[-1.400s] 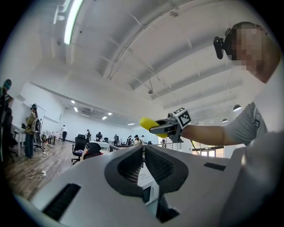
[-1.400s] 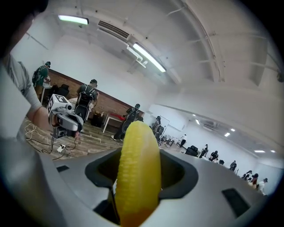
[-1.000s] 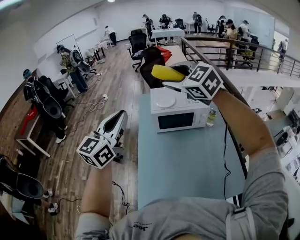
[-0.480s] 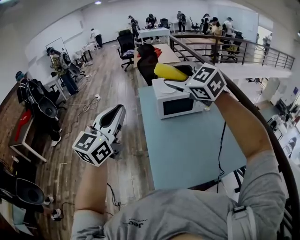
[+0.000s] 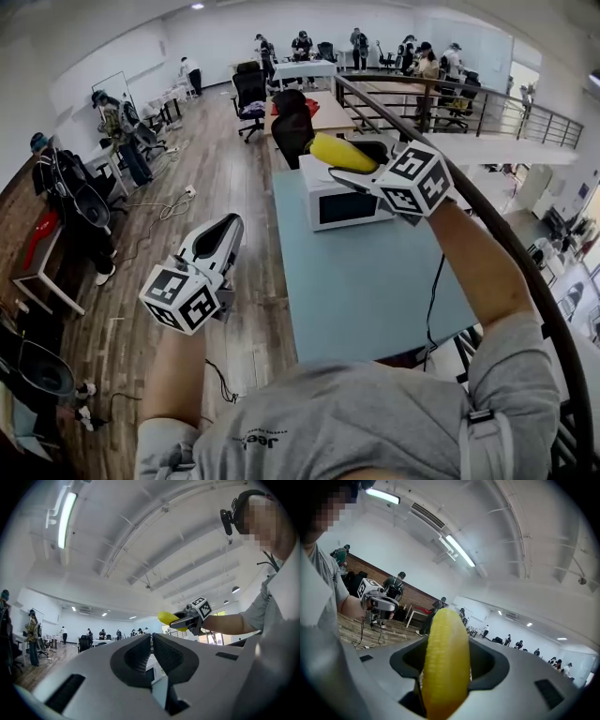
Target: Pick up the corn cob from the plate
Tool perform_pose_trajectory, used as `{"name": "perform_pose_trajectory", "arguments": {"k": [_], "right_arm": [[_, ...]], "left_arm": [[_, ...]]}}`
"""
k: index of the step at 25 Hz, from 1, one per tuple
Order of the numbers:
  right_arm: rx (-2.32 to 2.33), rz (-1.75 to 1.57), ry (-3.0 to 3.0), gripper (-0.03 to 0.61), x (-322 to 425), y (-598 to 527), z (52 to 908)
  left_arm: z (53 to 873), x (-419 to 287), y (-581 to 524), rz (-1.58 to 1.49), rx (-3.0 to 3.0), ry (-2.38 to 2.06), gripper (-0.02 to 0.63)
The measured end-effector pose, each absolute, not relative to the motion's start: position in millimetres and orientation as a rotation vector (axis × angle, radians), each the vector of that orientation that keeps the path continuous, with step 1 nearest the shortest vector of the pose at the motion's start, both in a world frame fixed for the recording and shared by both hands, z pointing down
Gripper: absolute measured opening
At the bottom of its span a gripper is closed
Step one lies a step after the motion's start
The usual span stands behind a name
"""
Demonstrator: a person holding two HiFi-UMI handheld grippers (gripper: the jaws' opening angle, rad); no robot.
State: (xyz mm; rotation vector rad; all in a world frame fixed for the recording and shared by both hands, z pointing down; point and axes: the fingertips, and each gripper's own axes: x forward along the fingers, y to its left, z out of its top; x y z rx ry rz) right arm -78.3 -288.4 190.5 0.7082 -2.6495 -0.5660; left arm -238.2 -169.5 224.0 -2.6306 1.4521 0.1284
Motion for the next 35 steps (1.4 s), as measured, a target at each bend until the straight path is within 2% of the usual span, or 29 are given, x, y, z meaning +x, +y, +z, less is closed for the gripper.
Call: {"name": "perform_pose_trajectory", "arguments": {"k": [16, 21, 28, 35], "right_arm": [[0.537, -0.401, -2.725, 0.256, 96.7, -238.0, 288.0], [0.507, -0.334, -2.743, 0.258, 130.7, -231.4, 318.0], [0.514, -0.209, -2.747, 0.258, 132.9, -215.5, 357.2], [0.585, -0.068, -2.721, 0.258, 89.9, -189.0, 395.9]], "left_arm": [[306.2, -46.0, -150.9, 0.152, -2.727, 1.625, 0.032], [343.7, -9.6, -144.6, 0.078, -2.79, 1.685, 0.032], [374.1, -9.3, -128.1, 0.009, -2.849, 1.686, 0.032], [402.1, -61.4, -104.1, -0.044, -2.899, 1.615, 0.032]]}}
